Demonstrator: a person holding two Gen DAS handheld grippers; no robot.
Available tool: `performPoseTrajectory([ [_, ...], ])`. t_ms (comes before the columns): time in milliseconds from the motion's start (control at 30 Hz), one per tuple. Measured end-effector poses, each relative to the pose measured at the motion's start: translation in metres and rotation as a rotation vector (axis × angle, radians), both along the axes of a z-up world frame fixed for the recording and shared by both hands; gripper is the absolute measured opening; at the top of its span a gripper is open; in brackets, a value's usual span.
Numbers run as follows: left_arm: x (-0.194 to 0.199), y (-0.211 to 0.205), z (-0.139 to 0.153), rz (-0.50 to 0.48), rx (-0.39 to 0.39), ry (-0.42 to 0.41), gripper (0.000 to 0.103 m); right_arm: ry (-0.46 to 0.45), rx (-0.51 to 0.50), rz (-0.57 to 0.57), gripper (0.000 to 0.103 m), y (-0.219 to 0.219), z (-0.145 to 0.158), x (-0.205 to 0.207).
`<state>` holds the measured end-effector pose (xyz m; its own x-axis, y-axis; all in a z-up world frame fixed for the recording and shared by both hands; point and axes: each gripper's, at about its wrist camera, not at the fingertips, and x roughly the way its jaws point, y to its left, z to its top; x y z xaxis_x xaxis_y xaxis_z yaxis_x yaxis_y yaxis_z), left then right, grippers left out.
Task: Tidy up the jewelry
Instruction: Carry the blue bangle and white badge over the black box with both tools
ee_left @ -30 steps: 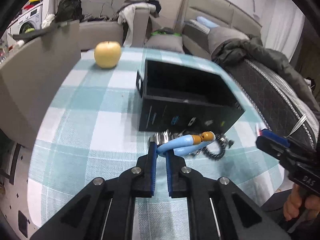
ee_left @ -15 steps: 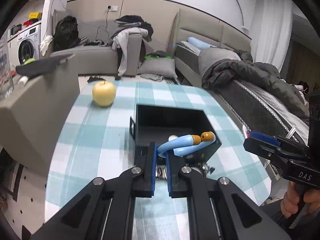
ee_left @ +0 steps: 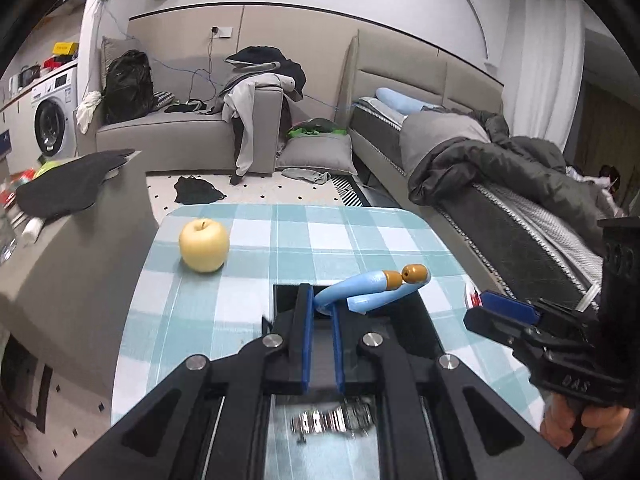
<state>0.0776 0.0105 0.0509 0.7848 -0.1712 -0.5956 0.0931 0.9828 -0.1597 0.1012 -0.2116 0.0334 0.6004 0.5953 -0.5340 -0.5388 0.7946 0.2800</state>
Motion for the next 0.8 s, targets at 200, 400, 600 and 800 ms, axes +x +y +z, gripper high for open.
performPoseTrajectory([
  [200,0.012,0.002,-0.041,-0.007,-0.034,0.09,0.004,0.075,-0.017,-0.04,0.042,0.001,-0.029,0.022],
  [400,0.013,-0.002,-0.047,0.011,0.015,0.11,0.004,0.113,-0.031,-0.038,0.042,0.012,-0.041,0.022],
  [600,0.016,-0.004,-0.053,0.011,0.02,0.127,0.004,0.124,-0.075,-0.03,0.042,0.023,-0.052,0.025],
  [800,0.02,-0.009,-0.059,0.009,0.026,0.148,0.004,0.123,-0.089,-0.018,0.042,0.026,-0.057,0.026],
])
